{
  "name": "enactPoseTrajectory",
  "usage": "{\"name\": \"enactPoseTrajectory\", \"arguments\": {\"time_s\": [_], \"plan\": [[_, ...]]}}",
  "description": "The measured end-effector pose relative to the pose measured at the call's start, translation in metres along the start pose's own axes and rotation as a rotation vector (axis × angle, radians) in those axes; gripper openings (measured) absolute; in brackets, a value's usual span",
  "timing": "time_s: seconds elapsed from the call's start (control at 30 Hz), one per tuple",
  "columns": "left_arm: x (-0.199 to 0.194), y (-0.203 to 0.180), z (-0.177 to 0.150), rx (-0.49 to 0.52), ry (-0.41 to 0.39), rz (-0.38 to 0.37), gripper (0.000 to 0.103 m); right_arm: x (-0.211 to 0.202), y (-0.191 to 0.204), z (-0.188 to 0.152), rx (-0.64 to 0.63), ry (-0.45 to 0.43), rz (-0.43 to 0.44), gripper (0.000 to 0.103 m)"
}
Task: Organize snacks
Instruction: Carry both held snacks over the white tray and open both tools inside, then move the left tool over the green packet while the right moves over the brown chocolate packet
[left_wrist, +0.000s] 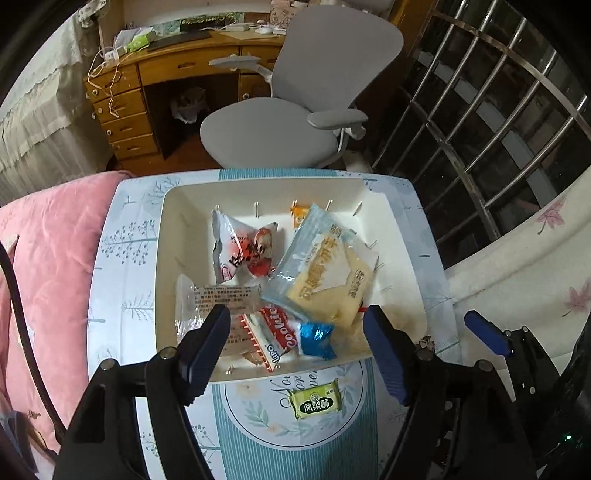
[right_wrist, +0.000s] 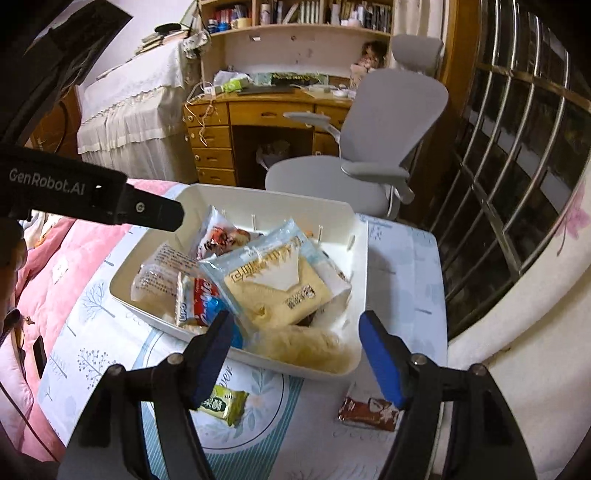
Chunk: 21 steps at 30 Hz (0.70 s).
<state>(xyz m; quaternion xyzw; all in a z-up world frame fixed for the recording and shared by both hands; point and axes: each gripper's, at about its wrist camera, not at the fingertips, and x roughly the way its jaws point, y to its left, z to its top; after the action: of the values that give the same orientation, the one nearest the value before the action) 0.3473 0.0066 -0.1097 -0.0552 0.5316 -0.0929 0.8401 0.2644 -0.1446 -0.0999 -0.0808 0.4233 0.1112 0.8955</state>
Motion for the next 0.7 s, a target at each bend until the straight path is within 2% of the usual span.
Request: {"name": "enactPoseTrajectory", "arguments": {"time_s": [0.37, 0.7], "plan": [[-0.004, 0.000, -0.028, -0.023, 0.028, 0.000, 0.073, -0.006, -0.015, -0.010, 0.100, 0.034, 0.025, 0.070], [0.014, -0.009, -0.081, -0.029, 0.138, 0.025, 0.074, -0.006, -0.040, -0.050, 0.194, 0.154, 0.022, 0.070]]}}
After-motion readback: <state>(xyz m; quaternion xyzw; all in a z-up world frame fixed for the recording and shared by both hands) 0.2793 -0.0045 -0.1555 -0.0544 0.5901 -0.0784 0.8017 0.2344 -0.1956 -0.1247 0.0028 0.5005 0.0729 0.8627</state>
